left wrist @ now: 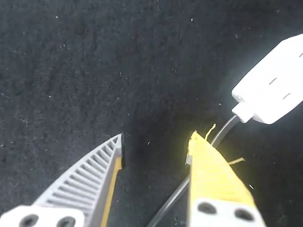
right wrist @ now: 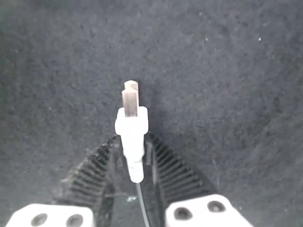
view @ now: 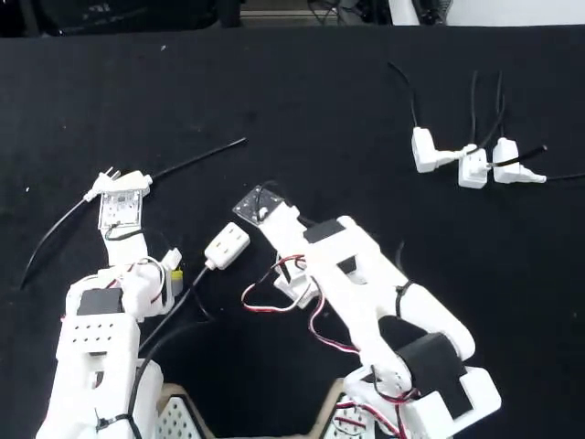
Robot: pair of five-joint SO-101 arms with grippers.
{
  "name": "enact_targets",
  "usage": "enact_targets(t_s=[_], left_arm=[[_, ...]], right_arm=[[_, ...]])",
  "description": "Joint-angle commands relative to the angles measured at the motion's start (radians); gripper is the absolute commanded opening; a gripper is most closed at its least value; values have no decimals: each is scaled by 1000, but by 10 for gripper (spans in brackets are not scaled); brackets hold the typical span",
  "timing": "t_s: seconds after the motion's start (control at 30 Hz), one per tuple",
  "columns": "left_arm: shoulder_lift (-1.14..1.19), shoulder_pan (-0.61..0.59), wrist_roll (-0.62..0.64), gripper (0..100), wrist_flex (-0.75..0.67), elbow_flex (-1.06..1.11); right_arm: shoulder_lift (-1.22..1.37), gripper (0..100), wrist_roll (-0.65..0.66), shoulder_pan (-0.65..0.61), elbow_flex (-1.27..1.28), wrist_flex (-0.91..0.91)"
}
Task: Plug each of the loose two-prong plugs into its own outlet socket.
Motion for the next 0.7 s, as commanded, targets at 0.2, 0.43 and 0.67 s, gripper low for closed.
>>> enact_targets(t_s=[0.2,0.43,0.67], left_arm=[[-20,-7,-2,224,6,-7],[-20,-10,-2,224,5,-7],[-20,-10,-2,224,5,-8]], right_arm=[[4,116,-3,6,-71,28],[2,70,-3,6,-145,101],[7,21,-3,5,-111,104]])
